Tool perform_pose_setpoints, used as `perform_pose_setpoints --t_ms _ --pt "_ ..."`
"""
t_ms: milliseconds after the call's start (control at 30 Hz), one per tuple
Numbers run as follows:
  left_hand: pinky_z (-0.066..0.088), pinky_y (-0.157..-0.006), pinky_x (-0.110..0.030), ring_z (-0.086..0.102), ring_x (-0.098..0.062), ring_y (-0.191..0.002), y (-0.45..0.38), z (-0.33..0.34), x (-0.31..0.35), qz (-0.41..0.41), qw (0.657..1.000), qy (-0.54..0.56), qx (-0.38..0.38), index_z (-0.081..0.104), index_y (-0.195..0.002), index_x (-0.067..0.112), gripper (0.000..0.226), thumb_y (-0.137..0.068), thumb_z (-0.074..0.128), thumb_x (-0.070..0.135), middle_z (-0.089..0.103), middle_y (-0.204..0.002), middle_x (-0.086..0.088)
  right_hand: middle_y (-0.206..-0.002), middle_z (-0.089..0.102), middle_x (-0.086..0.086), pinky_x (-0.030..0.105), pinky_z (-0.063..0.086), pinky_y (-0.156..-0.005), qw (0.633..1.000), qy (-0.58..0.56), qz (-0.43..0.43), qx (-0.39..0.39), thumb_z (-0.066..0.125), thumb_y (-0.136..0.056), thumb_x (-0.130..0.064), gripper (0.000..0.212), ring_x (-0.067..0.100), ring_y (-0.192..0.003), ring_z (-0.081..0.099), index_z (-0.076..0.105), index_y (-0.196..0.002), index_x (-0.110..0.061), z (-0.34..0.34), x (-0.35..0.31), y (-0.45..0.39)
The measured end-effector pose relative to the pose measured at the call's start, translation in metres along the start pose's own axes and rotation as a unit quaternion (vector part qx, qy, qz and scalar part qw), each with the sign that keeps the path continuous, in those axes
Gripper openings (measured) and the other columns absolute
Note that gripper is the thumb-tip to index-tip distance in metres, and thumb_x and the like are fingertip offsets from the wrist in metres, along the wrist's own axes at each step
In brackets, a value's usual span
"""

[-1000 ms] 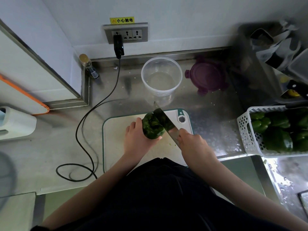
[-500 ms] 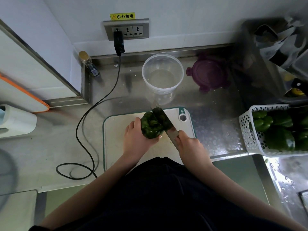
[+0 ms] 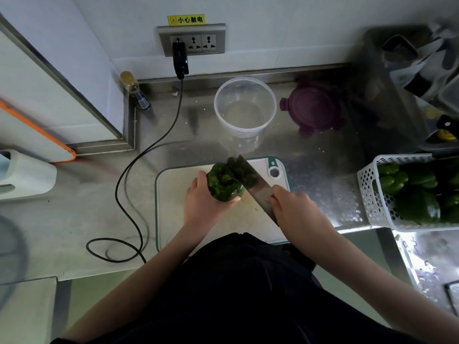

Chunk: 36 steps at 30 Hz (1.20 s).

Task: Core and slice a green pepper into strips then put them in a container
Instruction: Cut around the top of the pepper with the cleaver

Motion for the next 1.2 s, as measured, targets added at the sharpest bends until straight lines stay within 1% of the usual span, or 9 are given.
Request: perform_pose_setpoints --t_ms 133,233,333,533,733,867,1033,1133,1200 --pt "0.046 -0.077 -0.034 0.055 -0.025 -0.094 0.001 0.002 0.001 0.019 1.000 -0.008 -0.009 0.039 -0.105 0.016 0.074 -0.056 0.082 0.051 0.048 -0.094 0.004 -0.068 0.050 0.006 0.035 0.043 -0.055 0.999 0.023 0.022 -0.007 0.036 -0.098 -0.012 0.027 0.025 -0.060 0.052 0.030 -0.073 -0.020 0.000 0.007 0.013" --pt "0.041 -0.074 -0.031 0.053 -0.025 -0.093 0.002 0.005 0.001 0.028 0.999 -0.014 -0.011 0.040 -0.102 0.017 0.071 -0.056 0.081 0.052 0.047 -0.093 0.004 -0.068 0.051 0.005 0.034 0.043 -0.053 0.999 0.039 0.025 -0.005 0.037 -0.097 -0.010 0.027 0.023 -0.060 0.053 0.029 -0.073 -0.021 0.000 0.006 0.017" --pt "0.040 -0.075 -0.032 0.051 -0.026 -0.093 0.003 0.008 0.000 0.034 0.999 -0.019 -0.010 0.041 -0.101 0.017 0.069 -0.056 0.081 0.052 0.046 -0.095 0.004 -0.067 0.050 0.004 0.033 0.043 -0.052 0.998 0.048 0.023 -0.013 0.038 -0.097 -0.008 0.031 0.021 -0.058 0.053 0.028 -0.071 -0.021 0.002 0.005 0.015" --pt "0.046 -0.077 -0.033 0.053 -0.023 -0.093 0.001 0.009 -0.003 0.023 0.999 -0.022 0.005 0.040 -0.106 0.020 0.072 -0.056 0.077 0.057 0.050 -0.095 0.004 -0.065 0.044 0.001 0.029 0.035 -0.045 0.998 0.063 0.023 -0.013 0.039 -0.095 -0.002 0.018 0.016 -0.053 0.044 0.033 -0.086 -0.017 0.006 0.000 0.013" --pt "0.043 -0.076 -0.033 0.053 -0.025 -0.092 0.001 0.008 0.001 0.030 0.999 -0.019 0.015 0.042 -0.105 0.017 0.072 -0.057 0.078 0.056 0.051 -0.095 0.001 -0.065 0.039 0.001 0.032 0.039 -0.054 0.998 0.057 0.025 -0.025 0.035 -0.093 0.001 0.018 0.015 -0.051 0.038 0.030 -0.087 -0.016 -0.001 0.001 0.005" --pt "0.045 -0.076 -0.036 0.055 -0.028 -0.091 0.001 0.006 -0.001 0.015 0.999 -0.009 0.030 0.042 -0.104 0.015 0.074 -0.055 0.080 0.056 0.054 -0.096 -0.002 -0.064 0.037 0.002 0.028 0.034 -0.050 0.998 0.060 0.010 -0.022 0.035 -0.094 0.001 0.017 0.015 -0.050 0.037 0.031 -0.088 -0.015 0.000 0.000 -0.001" --pt "0.046 -0.074 -0.036 0.054 -0.027 -0.091 0.002 0.006 -0.001 0.010 0.999 0.001 0.035 0.041 -0.103 0.016 0.074 -0.055 0.080 0.055 0.053 -0.097 -0.002 -0.069 0.048 0.005 0.038 0.048 -0.054 0.999 0.049 0.002 -0.018 0.039 -0.099 -0.011 0.014 0.025 -0.059 0.053 0.034 -0.087 -0.015 0.012 0.015 -0.005" --pt "0.041 -0.070 -0.031 0.052 -0.024 -0.088 0.003 0.007 0.001 0.008 0.999 0.004 0.034 0.041 -0.101 0.016 0.073 -0.054 0.081 0.055 0.049 -0.094 0.001 -0.074 0.054 0.011 0.044 0.050 -0.058 1.000 0.025 0.005 -0.019 0.039 -0.100 -0.015 0.013 0.031 -0.064 0.057 0.037 -0.087 -0.014 0.014 0.023 -0.006" --pt "0.038 -0.069 -0.030 0.051 -0.022 -0.087 0.003 0.007 0.003 0.013 0.999 0.002 0.037 0.041 -0.100 0.016 0.072 -0.055 0.082 0.054 0.048 -0.093 0.002 -0.073 0.053 0.010 0.044 0.049 -0.057 1.000 0.021 0.002 -0.019 0.038 -0.100 -0.016 0.015 0.031 -0.062 0.056 0.037 -0.085 -0.014 0.014 0.025 -0.006"
Point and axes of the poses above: each hand's wrist, its own y-axis away from the middle knuckle, its own z-axis out of the palm, x = y × z, the point moved 9 cm from there along -y, towards the middle knuckle
